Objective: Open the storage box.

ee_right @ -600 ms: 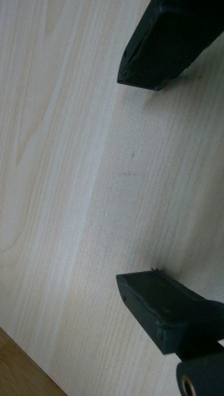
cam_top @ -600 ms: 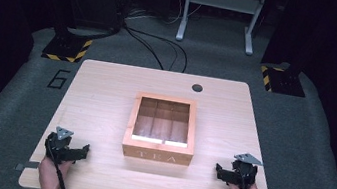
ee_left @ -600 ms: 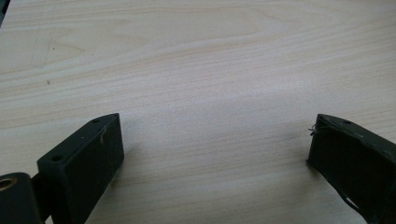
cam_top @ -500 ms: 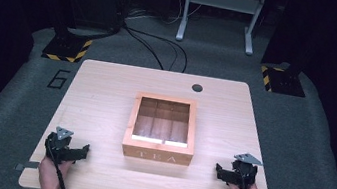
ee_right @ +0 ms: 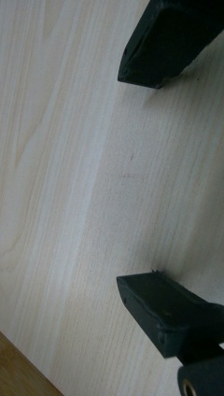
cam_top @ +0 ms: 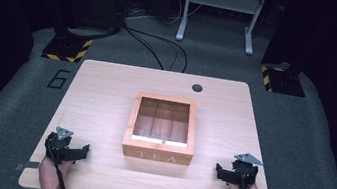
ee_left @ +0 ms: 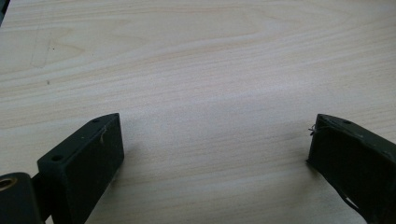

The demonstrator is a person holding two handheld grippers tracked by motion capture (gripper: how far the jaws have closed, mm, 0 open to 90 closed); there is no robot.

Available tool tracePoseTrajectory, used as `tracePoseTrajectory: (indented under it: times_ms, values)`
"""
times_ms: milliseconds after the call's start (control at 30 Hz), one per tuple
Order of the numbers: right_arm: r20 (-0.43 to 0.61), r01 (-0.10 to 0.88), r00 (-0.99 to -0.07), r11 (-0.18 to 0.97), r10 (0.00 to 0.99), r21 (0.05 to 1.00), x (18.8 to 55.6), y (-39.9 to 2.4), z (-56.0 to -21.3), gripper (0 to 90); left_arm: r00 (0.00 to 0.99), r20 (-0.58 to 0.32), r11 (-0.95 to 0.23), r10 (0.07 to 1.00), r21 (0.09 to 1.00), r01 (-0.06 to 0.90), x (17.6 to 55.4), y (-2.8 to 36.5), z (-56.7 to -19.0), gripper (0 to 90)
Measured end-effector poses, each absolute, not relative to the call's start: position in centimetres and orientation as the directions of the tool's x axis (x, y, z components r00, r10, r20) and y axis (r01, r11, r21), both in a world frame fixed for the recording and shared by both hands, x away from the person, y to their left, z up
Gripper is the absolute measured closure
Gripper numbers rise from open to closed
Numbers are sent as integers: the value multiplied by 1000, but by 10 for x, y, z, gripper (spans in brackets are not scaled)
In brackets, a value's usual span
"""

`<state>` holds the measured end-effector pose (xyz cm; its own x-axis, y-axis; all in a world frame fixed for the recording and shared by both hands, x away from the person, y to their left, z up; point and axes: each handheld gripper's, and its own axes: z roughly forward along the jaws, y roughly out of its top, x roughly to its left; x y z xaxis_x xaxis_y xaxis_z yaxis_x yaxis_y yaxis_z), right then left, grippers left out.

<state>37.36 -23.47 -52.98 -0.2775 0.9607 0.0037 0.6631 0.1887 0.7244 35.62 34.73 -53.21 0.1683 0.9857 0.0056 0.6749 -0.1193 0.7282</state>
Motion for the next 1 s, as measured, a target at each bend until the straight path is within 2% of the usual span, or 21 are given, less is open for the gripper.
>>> tracePoseTrajectory:
  times_ms: [300,500,600,800,833,867,900,933,967,1000]
  values:
    - [26,695,-285,188,958,694,376,-230,-522,0,169,4,-119,986,728,675,356,348,-532,32]
    - [35,625,-404,247,914,741,366,-200,-492,0,168,6,-119,986,728,675,356,347,-532,32]
    - [23,566,-459,272,888,778,360,-181,-483,35,168,6,-119,986,728,675,356,347,-532,32]
    - [23,543,-530,318,848,777,360,-155,-478,37,169,5,-119,986,729,675,356,347,-532,32]
    - [27,535,-543,321,839,782,360,-146,-476,105,168,6,-119,986,728,675,356,347,-532,32]
    - [27,535,-543,321,839,782,360,-146,-476,105,168,6,-119,986,728,675,356,347,-532,32]
    - [17,515,-558,331,829,791,361,-139,-475,164,169,5,-119,986,728,675,356,347,-532,32]
    - [17,515,-558,331,829,791,361,-139,-475,164,169,5,-119,986,728,675,356,347,-532,32]
    - [7,499,-572,341,820,797,360,-133,-473,218,169,4,-119,986,728,675,356,347,-532,32]
    - [3,492,-579,347,815,798,360,-130,-472,229,168,4,-119,986,728,675,356,347,-532,32]
